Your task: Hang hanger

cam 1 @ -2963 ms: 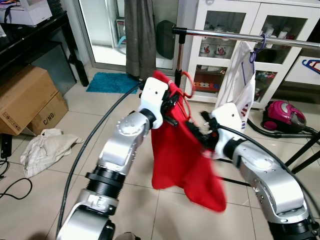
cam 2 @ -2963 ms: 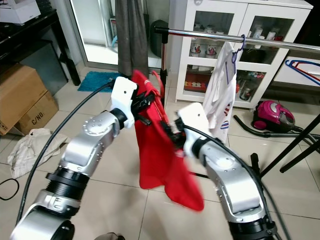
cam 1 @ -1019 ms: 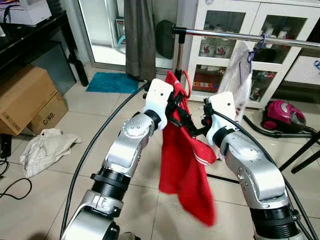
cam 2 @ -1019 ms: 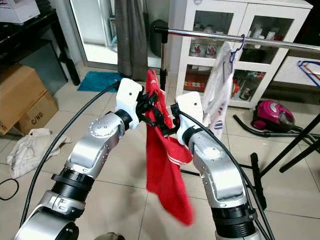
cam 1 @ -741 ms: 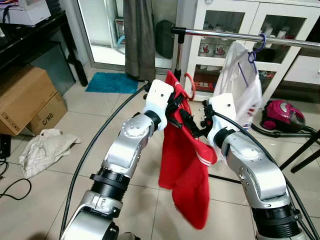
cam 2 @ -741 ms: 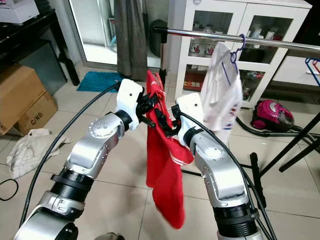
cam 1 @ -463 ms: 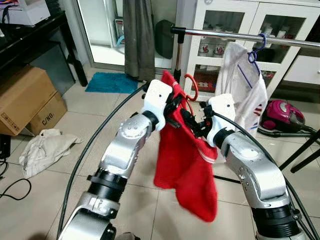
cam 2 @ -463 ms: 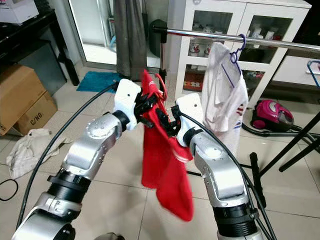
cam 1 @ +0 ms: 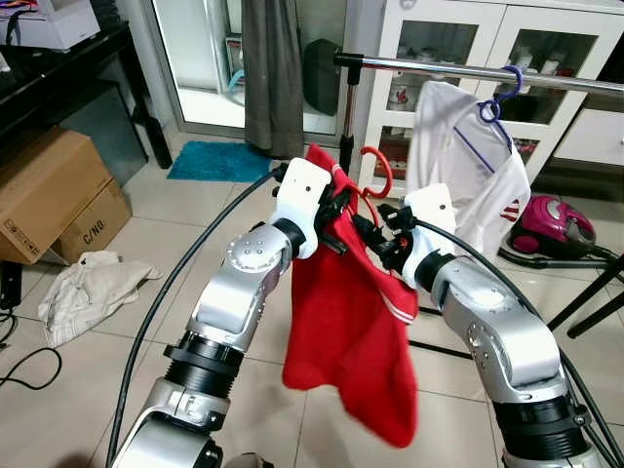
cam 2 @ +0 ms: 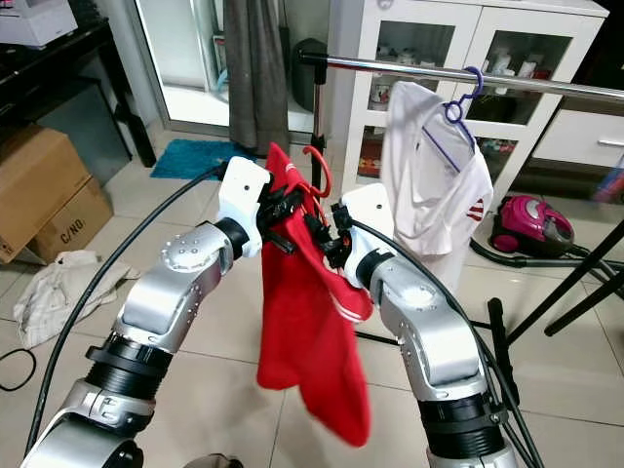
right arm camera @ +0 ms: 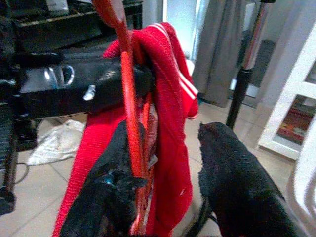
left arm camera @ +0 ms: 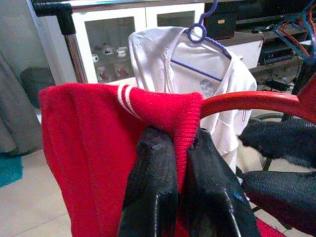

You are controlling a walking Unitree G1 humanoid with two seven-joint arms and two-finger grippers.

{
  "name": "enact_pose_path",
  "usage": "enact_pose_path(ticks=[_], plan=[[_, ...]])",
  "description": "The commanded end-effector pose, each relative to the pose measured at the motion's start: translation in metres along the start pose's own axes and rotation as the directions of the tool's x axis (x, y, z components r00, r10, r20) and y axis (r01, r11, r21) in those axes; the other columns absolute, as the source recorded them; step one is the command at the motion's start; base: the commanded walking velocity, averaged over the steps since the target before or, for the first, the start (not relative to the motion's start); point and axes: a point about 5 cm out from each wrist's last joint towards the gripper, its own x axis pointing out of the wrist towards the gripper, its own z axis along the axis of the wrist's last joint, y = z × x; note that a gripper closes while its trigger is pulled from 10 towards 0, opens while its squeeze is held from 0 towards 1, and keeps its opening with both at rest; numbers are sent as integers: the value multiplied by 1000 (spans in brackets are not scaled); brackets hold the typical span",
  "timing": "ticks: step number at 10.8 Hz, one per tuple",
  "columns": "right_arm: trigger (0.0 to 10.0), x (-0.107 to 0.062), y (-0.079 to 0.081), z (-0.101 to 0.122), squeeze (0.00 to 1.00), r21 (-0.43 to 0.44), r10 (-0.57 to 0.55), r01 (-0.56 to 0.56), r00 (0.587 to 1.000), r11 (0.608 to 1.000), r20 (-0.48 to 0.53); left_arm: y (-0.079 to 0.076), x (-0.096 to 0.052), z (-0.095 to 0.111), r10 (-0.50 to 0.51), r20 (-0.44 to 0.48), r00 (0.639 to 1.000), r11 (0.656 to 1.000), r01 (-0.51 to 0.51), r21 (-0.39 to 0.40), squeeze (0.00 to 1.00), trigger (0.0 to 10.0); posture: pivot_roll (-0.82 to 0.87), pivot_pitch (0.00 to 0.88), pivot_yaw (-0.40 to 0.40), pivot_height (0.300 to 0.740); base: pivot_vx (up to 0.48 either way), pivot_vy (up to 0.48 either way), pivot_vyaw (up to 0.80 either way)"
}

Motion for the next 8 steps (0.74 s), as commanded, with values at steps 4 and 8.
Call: enact_pose_path(ticks=[4, 8], plan=[[0, -8, -27, 1, 0, 43, -89, 90, 996, 995, -18, 7, -6, 18, -11, 85, 996, 1000, 11, 5, 0, 0, 70, 0, 11, 740, 0, 0, 0], [0, -11, -28, 7, 0, 47, -95, 95, 995, 994, 6, 13, -5, 19, 5, 85, 996, 1000, -6, 2, 0, 0, 63, 0, 26, 740, 0, 0, 0]])
